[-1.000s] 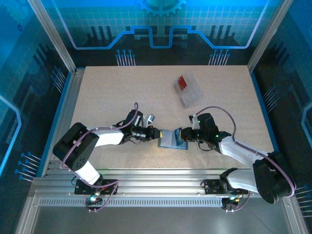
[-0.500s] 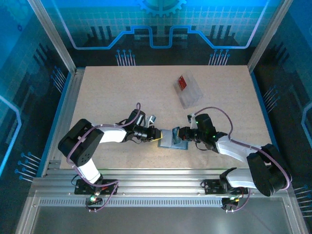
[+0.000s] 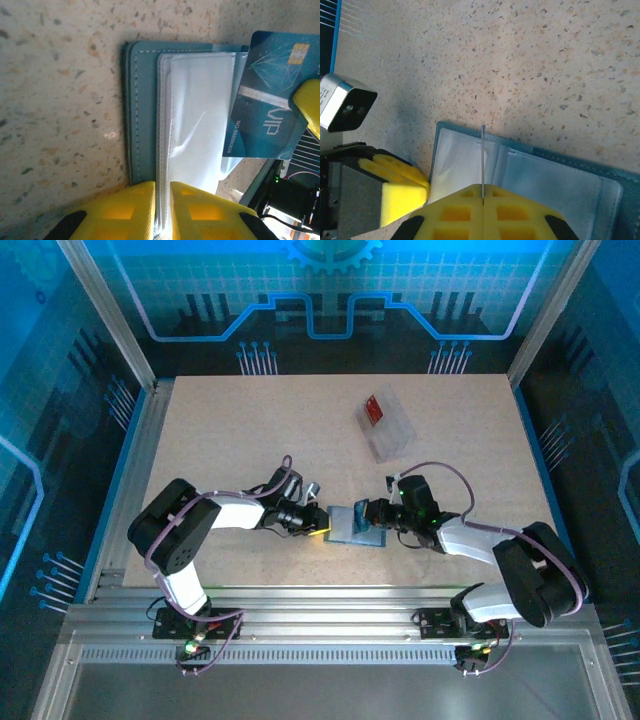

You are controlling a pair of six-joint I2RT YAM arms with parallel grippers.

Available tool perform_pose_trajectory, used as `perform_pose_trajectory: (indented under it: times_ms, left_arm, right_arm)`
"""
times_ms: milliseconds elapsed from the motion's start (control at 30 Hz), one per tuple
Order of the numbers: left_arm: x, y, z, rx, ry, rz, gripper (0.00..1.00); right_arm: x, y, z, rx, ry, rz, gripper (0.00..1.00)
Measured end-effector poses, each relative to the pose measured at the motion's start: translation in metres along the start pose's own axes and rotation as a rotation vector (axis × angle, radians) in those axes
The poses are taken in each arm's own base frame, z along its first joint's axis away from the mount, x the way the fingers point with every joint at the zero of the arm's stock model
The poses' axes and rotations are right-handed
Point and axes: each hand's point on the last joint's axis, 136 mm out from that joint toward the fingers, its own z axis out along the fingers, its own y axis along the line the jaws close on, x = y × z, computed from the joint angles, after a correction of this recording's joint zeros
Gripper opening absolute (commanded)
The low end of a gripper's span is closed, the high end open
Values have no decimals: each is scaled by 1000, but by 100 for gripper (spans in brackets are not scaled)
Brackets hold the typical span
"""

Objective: Put the credit cards into the card holder

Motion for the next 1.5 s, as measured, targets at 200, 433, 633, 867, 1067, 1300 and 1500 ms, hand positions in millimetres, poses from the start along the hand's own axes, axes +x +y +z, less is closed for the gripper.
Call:
perform_pose_trajectory:
  times_ms: [200,433,633,867,1067,1300,1500]
  left_arm:
    - [2,2,1,-7,8,-14,17]
    - [2,2,1,-17,19,-24,16]
    - [2,3,1,-23,22,-29,16]
    - [2,3,1,-29,25,-32,16]
    - [2,3,1,-33,25,-33,16]
    - [2,3,1,-35,27,-35,16]
    - [2,3,2,-37,29,-36,16]
  right_arm:
    - [2,-7,13,9,9,16,0]
    - [-5,-4,19,-9,-7,14,0]
    - [-10,-2,11,15,-20,12,0]
    - [-16,3,2,17,-49,6,0]
    - [-13,-2,8,32,-27,16,0]
    - [-10,-2,11,25,-8,34,0]
    - [-15,3,11,16,-17,37,0]
